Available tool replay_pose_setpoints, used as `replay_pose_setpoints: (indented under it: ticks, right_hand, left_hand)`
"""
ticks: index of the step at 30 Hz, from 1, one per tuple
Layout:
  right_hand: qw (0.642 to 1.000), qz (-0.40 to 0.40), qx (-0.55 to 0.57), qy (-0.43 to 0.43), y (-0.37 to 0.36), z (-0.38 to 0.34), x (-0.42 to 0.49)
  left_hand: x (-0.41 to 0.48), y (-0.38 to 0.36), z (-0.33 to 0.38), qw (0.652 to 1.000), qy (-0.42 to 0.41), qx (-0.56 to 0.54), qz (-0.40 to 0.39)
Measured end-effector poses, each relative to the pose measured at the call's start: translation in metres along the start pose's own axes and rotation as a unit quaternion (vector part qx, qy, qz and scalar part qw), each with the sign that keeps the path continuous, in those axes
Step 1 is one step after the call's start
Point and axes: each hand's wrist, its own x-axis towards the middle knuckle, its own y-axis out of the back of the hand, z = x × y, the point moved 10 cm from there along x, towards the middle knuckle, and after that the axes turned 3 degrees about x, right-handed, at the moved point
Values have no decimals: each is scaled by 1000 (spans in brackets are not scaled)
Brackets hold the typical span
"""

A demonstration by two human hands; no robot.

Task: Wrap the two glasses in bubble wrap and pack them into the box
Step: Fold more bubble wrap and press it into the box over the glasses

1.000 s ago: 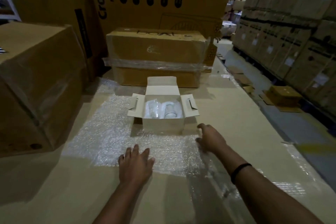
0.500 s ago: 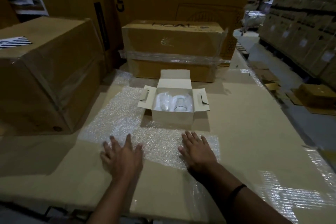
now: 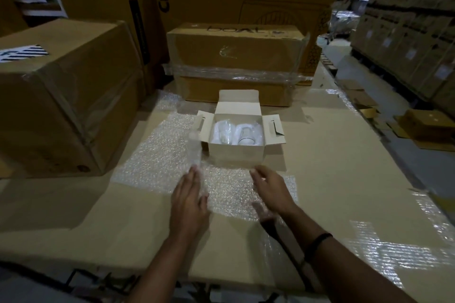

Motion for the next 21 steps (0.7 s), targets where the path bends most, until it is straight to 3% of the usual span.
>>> replay_pose_setpoints:
  ticks: [5,9,11,15,18,21]
  right_hand:
    - [974,-57,186,-115,-14,-23,22]
    - [974,-9,173,-146,1,-20,31]
    - [977,24,151,-149,20,-13,29]
    - [975,48,145,-158,60,4,14]
    - [976,71,95,-184,89,28,3]
    - [975,77,9,-211,103,56,-5]
  left_hand:
    - [-15,-20,67,982,-167,-63,-68]
    - [-28,-19,95,955,-259,-118,-85]
    - [-25,-9,89,960,-227,-153,-51]
    - [-6,-10,56,975,-88,-201,-29]
    - [5,-38,48,987,-34,-111,-107]
    - [0,-70,45,974,-9,9,-226]
